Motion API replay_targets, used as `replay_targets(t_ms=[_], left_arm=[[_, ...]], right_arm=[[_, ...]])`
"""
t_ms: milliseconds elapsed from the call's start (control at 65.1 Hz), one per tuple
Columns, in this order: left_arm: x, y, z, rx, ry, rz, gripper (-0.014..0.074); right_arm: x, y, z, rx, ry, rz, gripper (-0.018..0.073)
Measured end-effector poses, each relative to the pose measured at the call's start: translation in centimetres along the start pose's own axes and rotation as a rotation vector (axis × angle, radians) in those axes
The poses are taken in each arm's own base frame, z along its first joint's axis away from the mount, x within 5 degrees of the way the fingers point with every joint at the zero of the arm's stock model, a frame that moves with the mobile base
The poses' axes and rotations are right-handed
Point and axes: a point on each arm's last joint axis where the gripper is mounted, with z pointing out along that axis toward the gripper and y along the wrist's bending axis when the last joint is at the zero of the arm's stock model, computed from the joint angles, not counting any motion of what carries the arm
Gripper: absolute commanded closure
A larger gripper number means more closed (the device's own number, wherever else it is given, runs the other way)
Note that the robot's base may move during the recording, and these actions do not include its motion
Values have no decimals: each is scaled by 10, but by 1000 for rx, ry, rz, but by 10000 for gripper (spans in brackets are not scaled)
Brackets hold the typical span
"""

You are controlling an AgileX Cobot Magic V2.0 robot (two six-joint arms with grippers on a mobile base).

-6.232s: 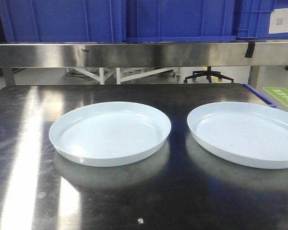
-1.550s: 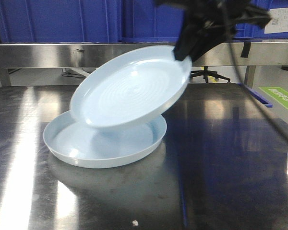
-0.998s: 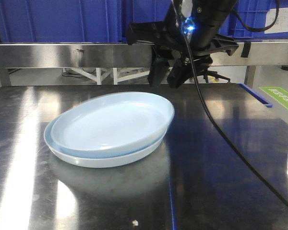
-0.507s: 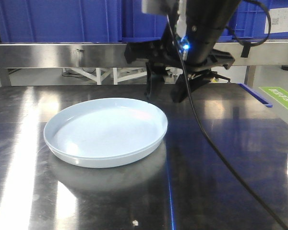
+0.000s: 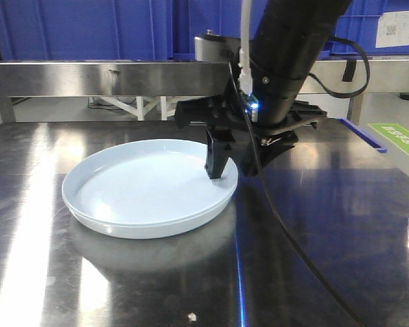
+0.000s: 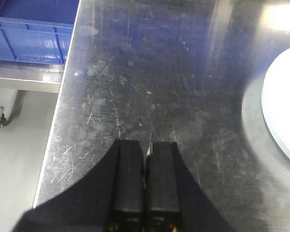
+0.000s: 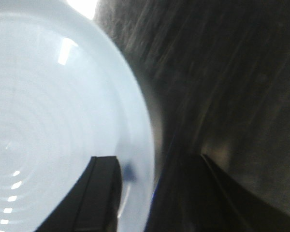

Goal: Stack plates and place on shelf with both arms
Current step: 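Lift the stacked plates with the right gripper up beside the robot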

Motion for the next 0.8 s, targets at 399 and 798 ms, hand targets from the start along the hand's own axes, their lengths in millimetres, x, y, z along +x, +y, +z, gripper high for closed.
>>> replay_targets(t_ms=[399, 798], left_arm=[[0, 0, 0, 0, 0, 0, 512], [0, 0, 0, 0, 0, 0, 512]], right_arm=[[-7, 8, -1, -17, -30, -5, 531], [-30, 7, -80, -2, -242, -85, 531]])
